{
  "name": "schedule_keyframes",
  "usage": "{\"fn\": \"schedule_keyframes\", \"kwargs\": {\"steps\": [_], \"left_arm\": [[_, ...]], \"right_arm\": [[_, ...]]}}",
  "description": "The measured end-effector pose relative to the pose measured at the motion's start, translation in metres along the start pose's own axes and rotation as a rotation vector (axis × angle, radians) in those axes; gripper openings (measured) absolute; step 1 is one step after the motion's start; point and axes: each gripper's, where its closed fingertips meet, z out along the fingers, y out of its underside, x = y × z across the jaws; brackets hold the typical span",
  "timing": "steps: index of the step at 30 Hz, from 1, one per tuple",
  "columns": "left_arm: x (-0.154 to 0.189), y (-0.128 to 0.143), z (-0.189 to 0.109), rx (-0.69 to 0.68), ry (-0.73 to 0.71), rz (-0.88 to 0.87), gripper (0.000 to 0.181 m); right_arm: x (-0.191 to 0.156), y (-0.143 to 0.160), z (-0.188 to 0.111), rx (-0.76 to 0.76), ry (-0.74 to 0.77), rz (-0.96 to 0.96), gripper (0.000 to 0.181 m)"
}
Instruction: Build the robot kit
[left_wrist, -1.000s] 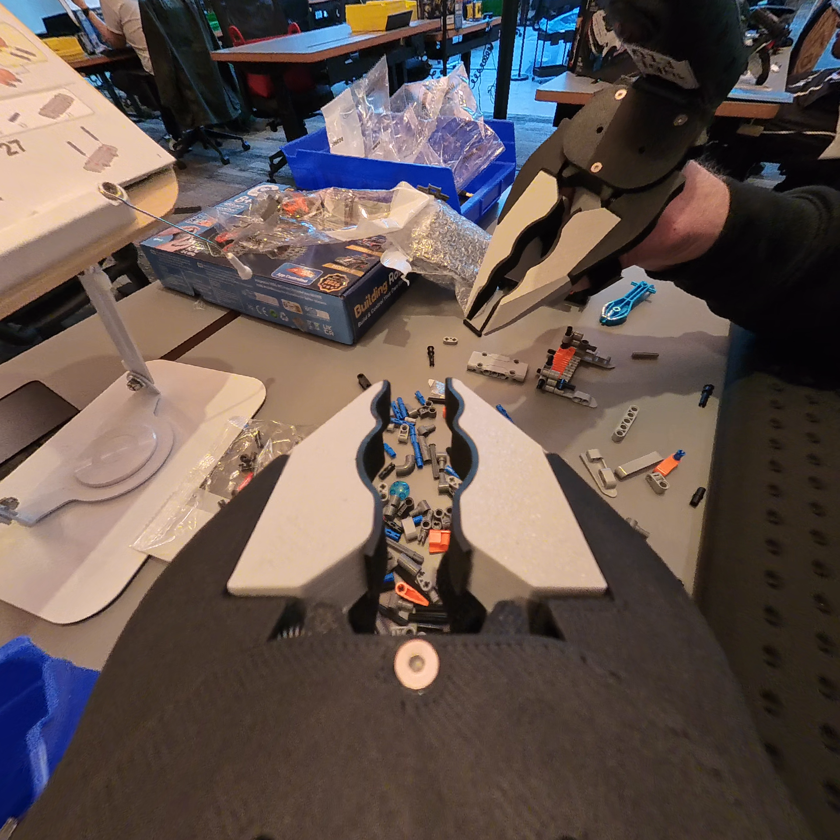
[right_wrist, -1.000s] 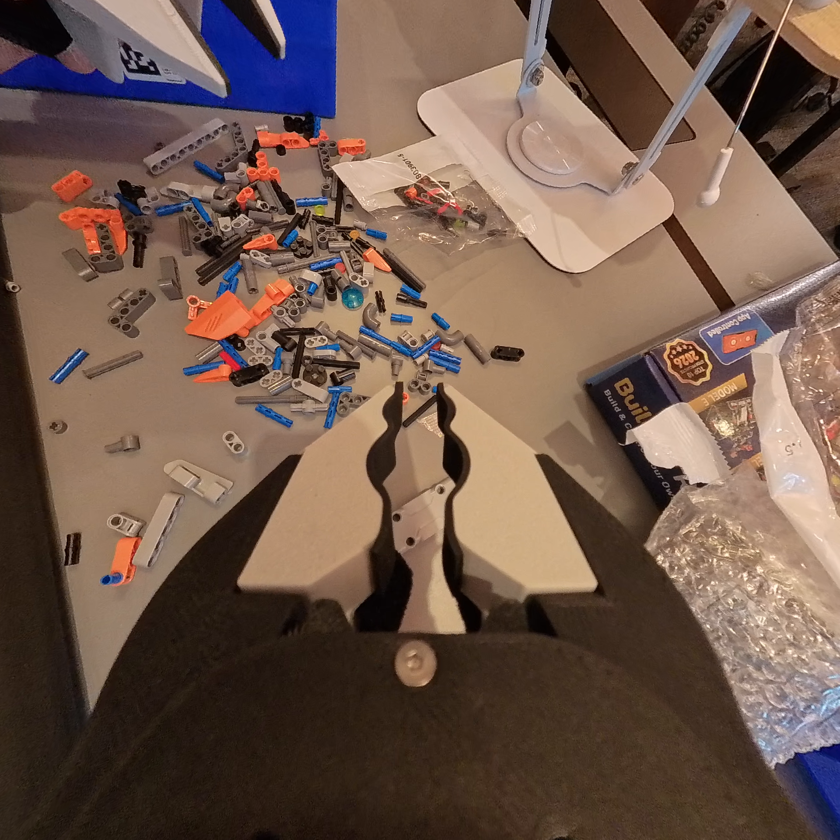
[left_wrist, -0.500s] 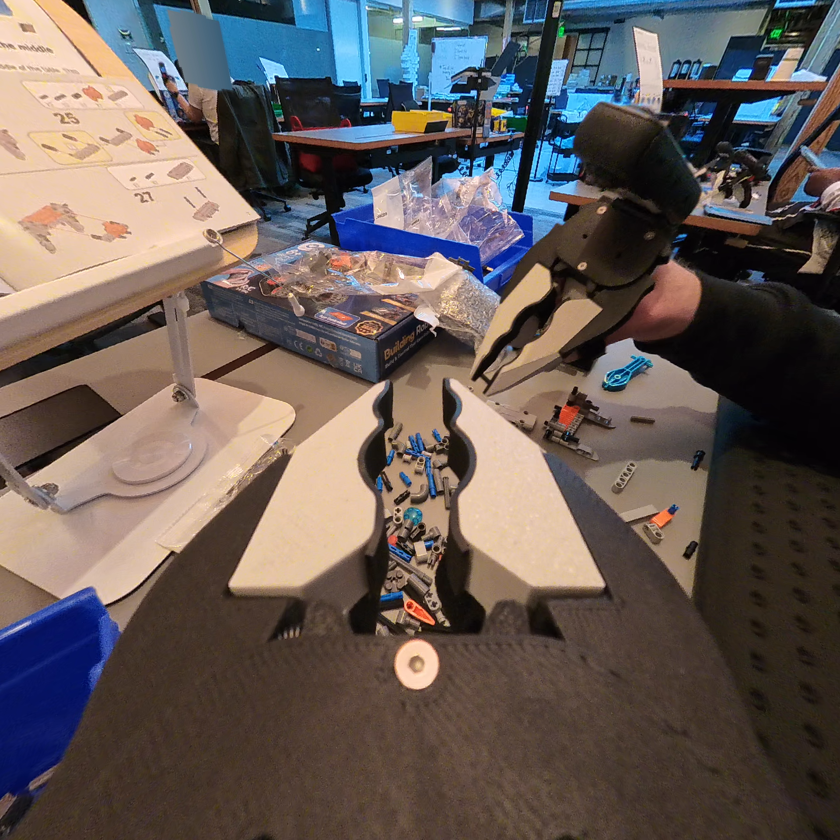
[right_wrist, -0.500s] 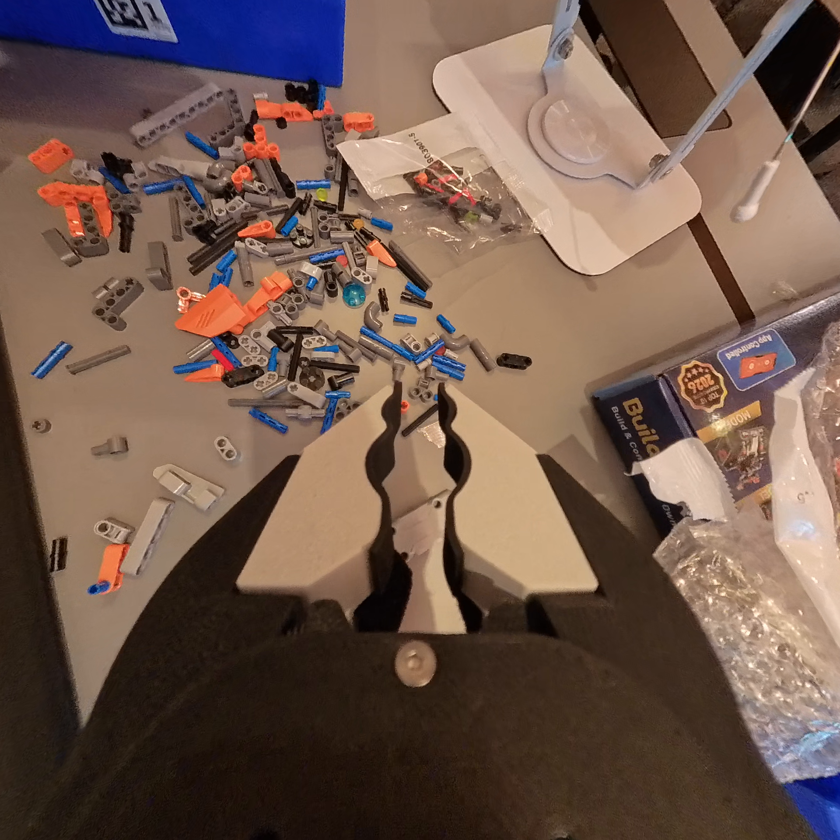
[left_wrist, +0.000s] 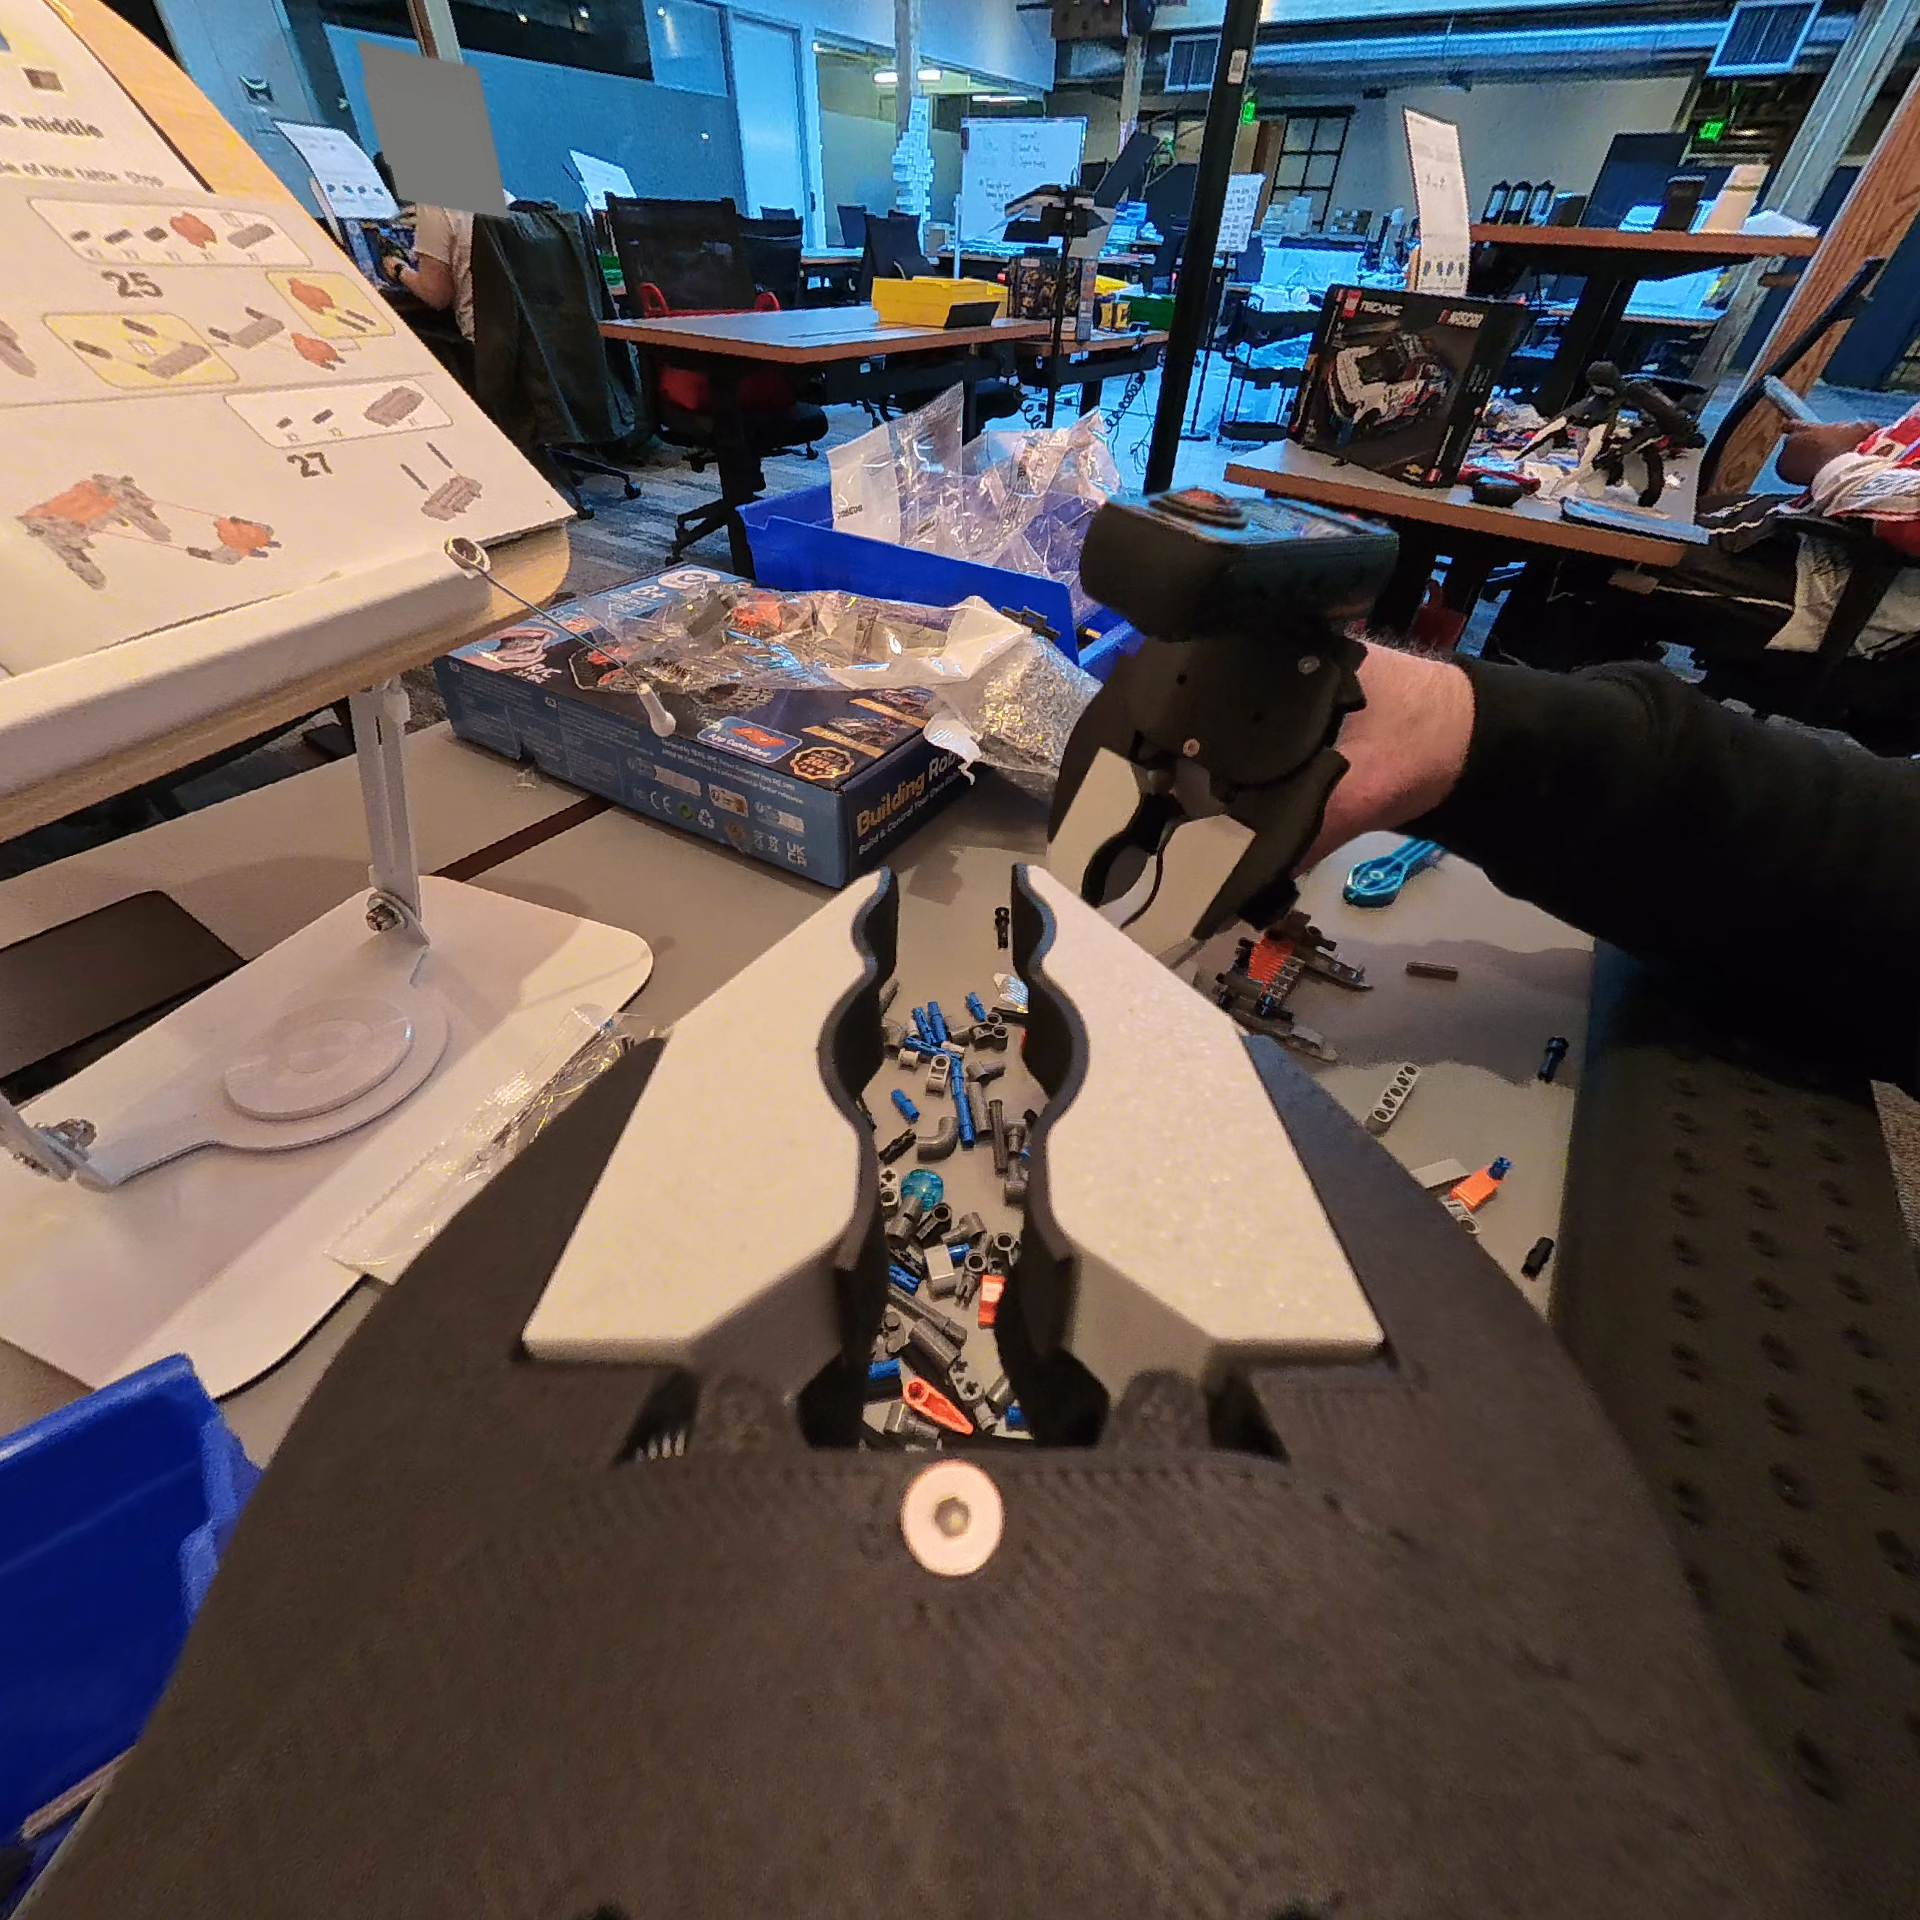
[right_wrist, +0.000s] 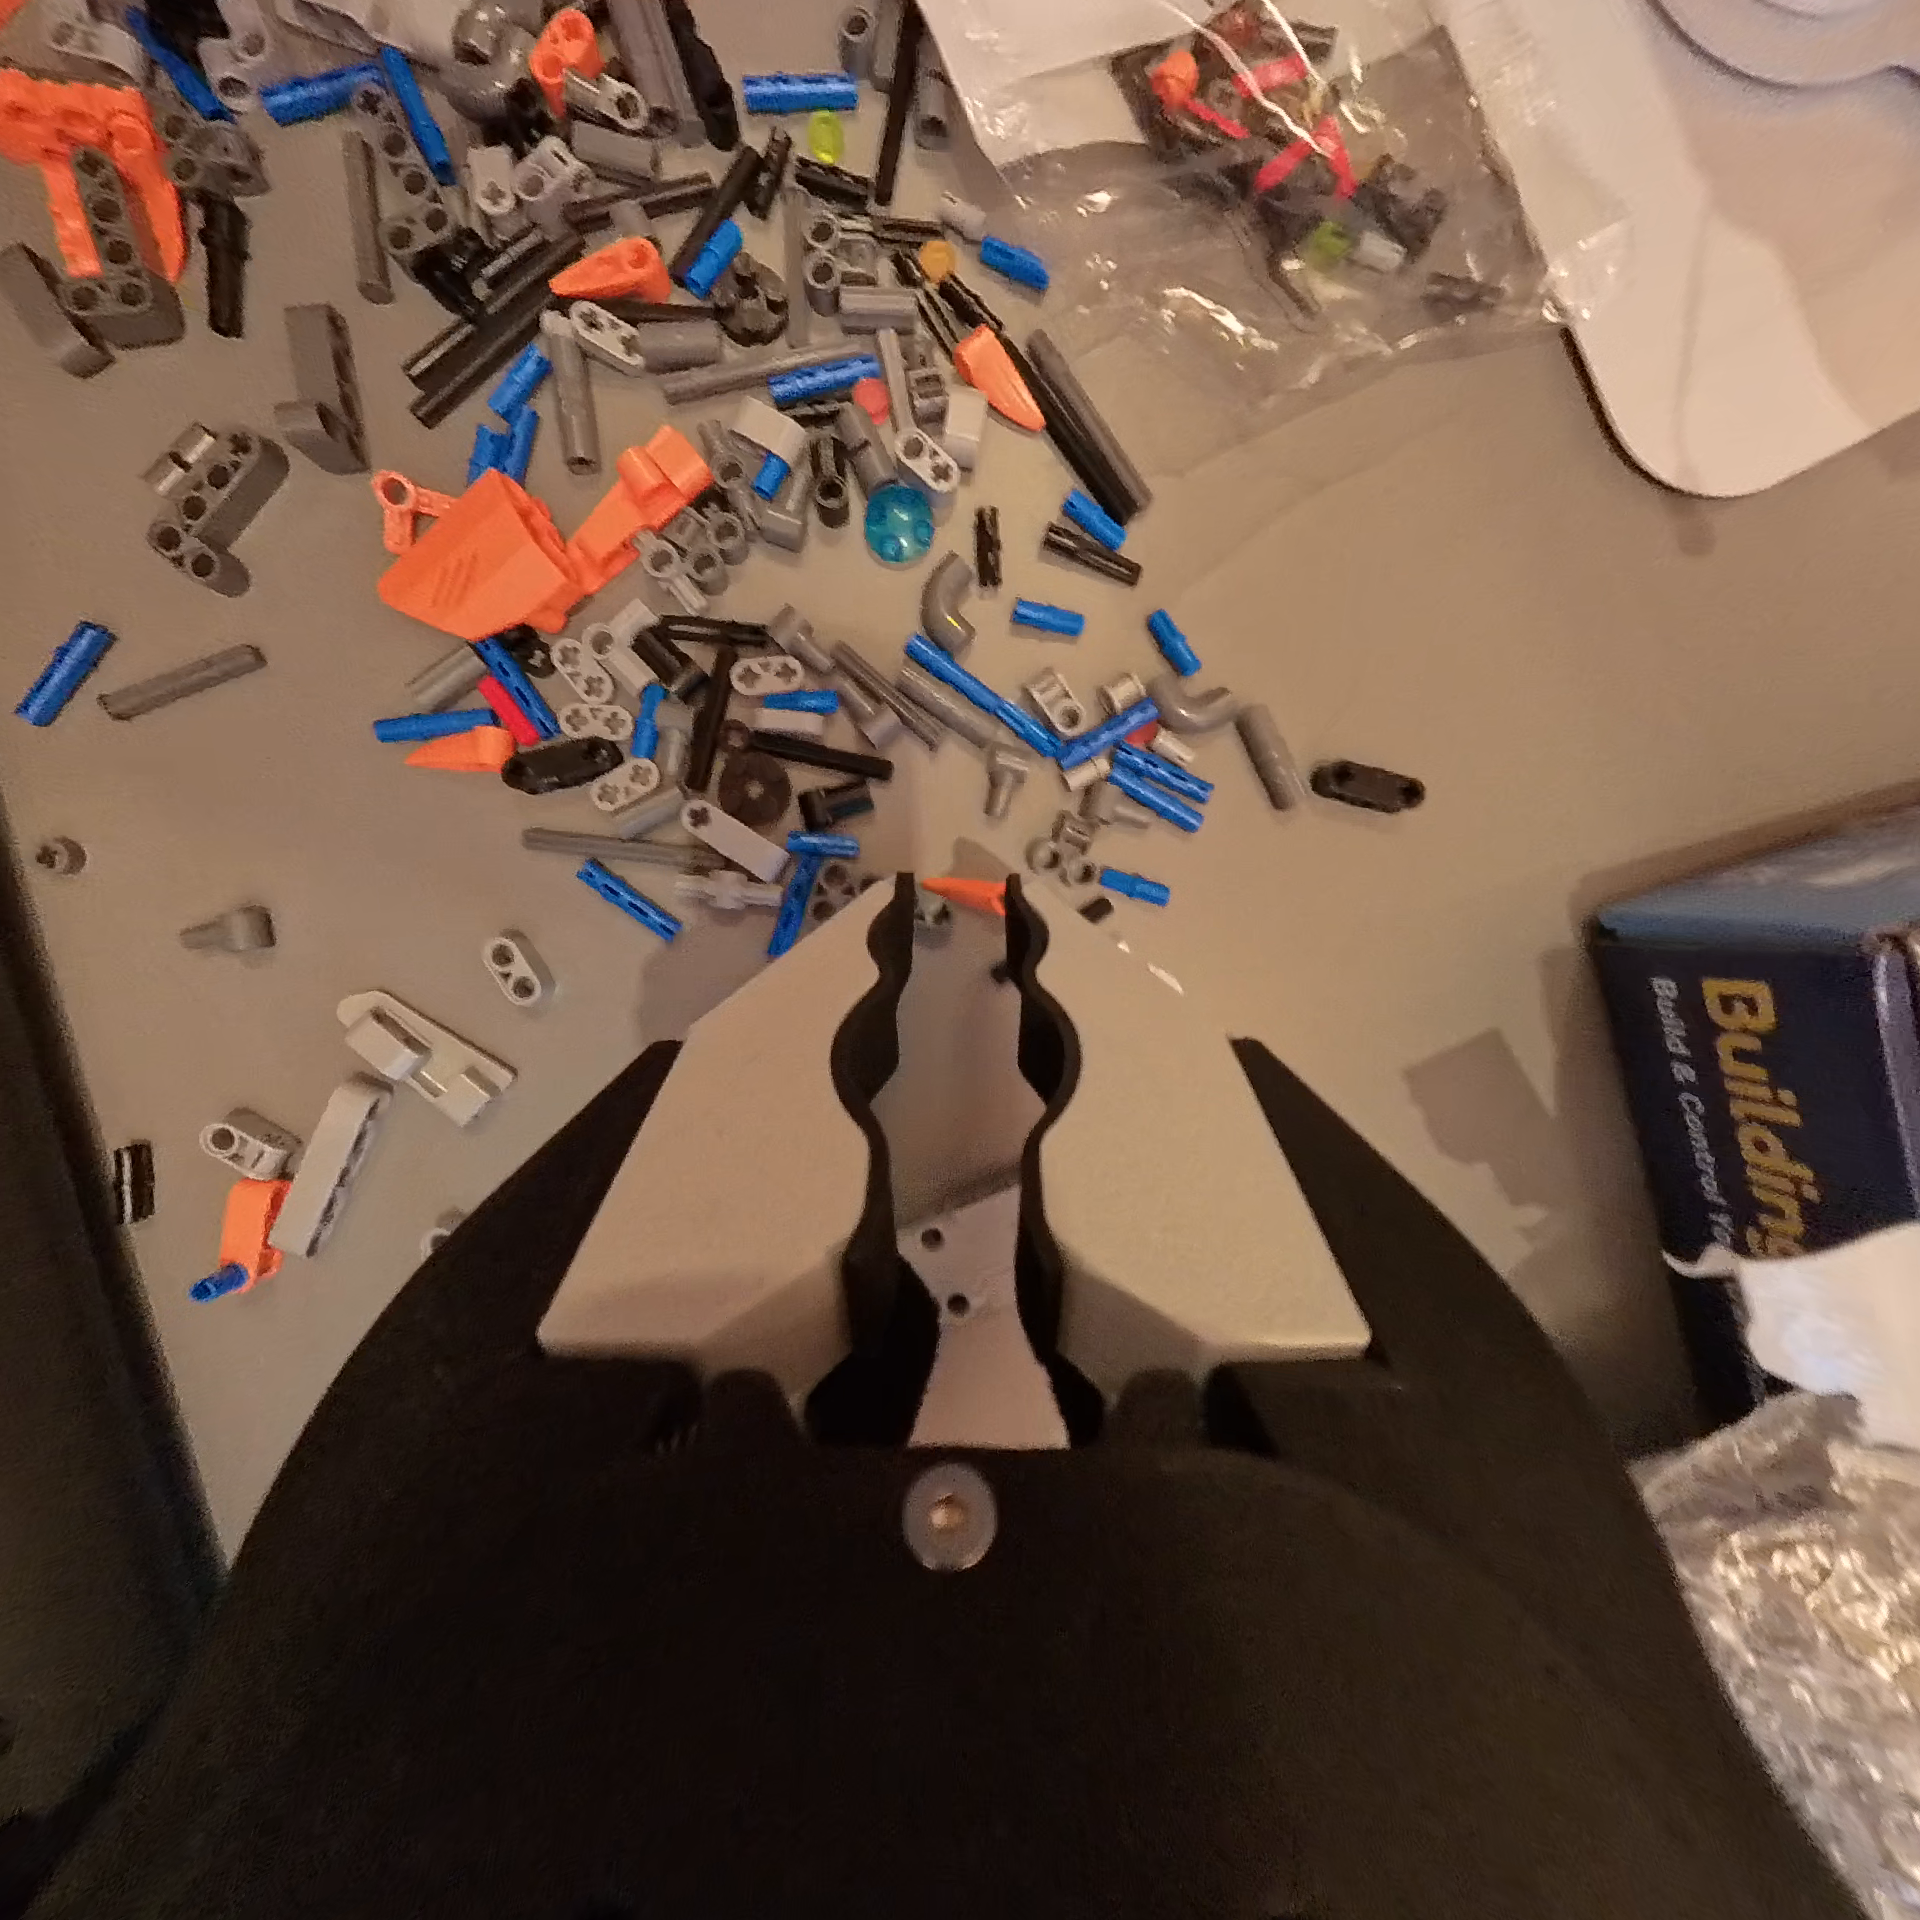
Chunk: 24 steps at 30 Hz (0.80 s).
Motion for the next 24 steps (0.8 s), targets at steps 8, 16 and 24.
{"fn": "schedule_keyframes", "kwargs": {"steps": [8, 16, 24], "left_arm": [[0.001, 0.001, 0.000, 0.000, 0.009, -0.009, 0.018], [-0.003, -0.005, -0.004, 0.027, -0.011, -0.010, 0.019], [-0.005, -0.015, -0.013, 0.083, -0.015, -0.019, 0.019]], "right_arm": [[-0.018, -0.009, 0.021, -0.036, -0.050, -0.031, 0.015], [-0.012, -0.027, 0.021, 0.007, -0.022, -0.016, 0.015], [0.001, -0.054, 0.022, 0.067, 0.013, -0.014, 0.014]]}}
